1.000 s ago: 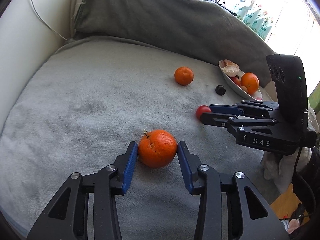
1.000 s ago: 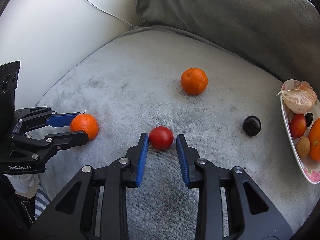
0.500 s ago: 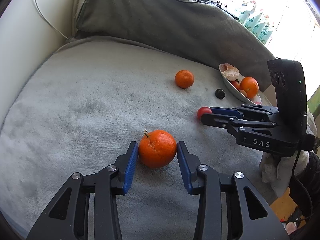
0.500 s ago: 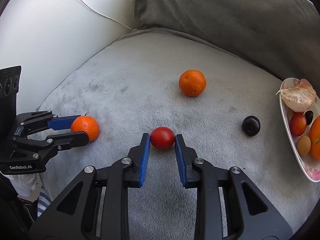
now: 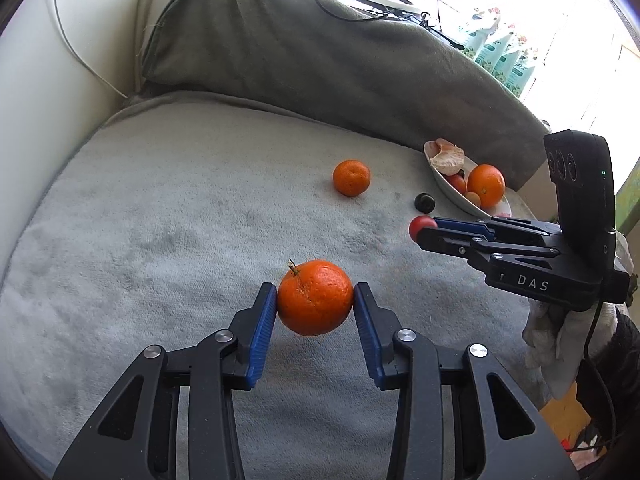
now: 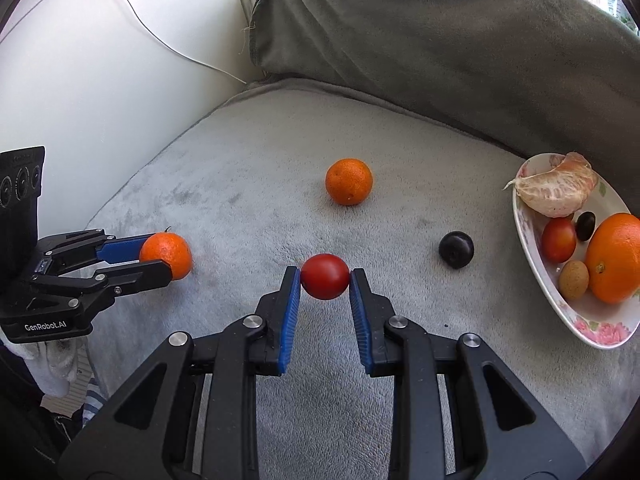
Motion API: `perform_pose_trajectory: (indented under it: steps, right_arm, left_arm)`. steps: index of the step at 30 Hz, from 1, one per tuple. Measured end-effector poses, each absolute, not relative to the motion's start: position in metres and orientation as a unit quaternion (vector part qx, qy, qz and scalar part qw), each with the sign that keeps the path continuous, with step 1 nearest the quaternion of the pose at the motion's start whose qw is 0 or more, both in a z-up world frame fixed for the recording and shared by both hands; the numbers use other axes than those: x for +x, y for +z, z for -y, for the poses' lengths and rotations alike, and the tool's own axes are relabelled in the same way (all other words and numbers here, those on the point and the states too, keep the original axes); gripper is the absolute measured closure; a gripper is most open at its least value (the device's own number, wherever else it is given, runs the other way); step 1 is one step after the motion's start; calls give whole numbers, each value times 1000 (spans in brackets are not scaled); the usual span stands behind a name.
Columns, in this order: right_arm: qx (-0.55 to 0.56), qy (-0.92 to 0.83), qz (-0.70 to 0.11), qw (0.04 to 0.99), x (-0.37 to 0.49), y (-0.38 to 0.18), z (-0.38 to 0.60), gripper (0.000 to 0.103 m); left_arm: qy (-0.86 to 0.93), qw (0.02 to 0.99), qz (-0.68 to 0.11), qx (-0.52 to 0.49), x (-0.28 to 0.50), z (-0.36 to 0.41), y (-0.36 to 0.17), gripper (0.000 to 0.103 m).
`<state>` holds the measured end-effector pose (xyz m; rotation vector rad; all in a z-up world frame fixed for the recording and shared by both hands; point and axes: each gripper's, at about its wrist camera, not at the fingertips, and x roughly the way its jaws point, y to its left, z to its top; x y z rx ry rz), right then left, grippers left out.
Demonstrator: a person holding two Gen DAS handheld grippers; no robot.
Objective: Organize fruits
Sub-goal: 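Grasp a mandarin with the left gripper while the right gripper grasps a red tomato, then carry the mandarin and tomato into the floral plate and open both grippers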
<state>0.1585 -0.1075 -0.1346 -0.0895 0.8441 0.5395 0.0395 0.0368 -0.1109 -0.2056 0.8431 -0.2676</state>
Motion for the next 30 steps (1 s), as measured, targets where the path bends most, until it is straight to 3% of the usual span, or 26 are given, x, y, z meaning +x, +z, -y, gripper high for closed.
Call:
perform_pose_trajectory:
  steps: [30]
  right_arm:
    - [19,152,-351,924,138,-84,237,77]
  left_arm:
    - [-234,900,-366,-48,87,68,-72,65]
